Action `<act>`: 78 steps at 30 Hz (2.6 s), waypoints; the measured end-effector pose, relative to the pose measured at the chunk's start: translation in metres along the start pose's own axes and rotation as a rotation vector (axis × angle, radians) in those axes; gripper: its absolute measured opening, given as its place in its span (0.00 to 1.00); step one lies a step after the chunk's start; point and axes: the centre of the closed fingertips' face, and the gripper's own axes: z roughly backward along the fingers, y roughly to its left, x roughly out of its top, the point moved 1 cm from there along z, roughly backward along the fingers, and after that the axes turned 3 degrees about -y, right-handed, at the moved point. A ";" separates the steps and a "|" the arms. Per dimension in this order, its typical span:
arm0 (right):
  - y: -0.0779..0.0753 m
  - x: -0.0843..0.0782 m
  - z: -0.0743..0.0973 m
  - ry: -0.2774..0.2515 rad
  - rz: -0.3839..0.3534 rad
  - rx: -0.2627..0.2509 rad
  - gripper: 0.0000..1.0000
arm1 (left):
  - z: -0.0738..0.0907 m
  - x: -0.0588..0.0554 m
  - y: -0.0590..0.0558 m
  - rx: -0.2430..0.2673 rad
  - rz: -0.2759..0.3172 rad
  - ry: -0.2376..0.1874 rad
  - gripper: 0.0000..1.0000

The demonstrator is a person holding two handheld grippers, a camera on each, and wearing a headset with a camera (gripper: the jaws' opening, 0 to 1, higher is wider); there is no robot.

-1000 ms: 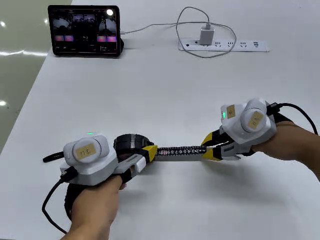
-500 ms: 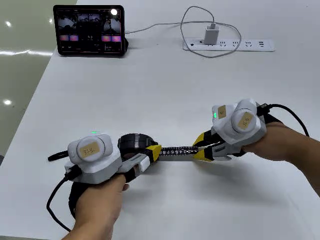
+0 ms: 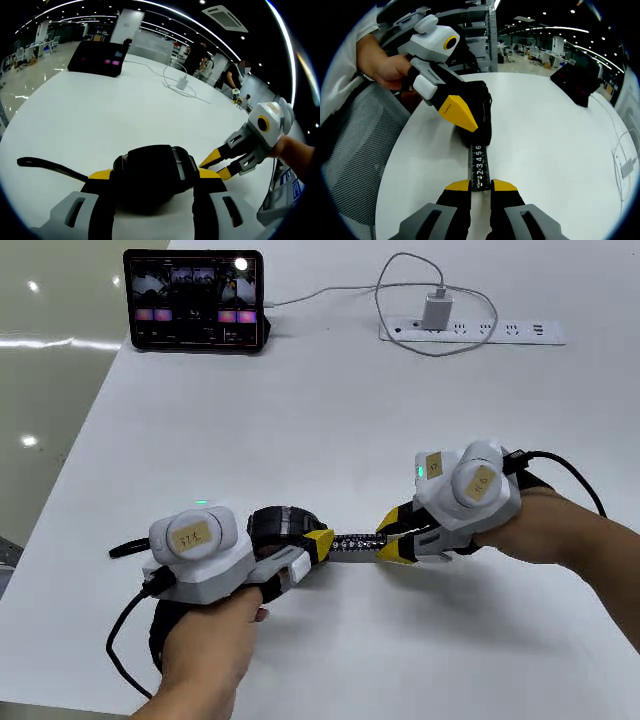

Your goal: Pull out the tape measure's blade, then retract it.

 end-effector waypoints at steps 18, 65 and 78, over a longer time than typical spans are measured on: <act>0.001 0.018 -0.020 -0.039 0.002 0.023 0.10 | -0.001 0.000 0.000 -0.002 0.001 0.007 0.58; -0.004 0.032 -0.028 -0.056 -0.017 0.007 0.20 | -0.002 -0.001 -0.001 0.005 0.004 0.007 0.60; -0.004 0.033 -0.023 -0.051 -0.019 -0.004 0.22 | 0.000 0.000 -0.001 -0.005 0.013 0.002 0.60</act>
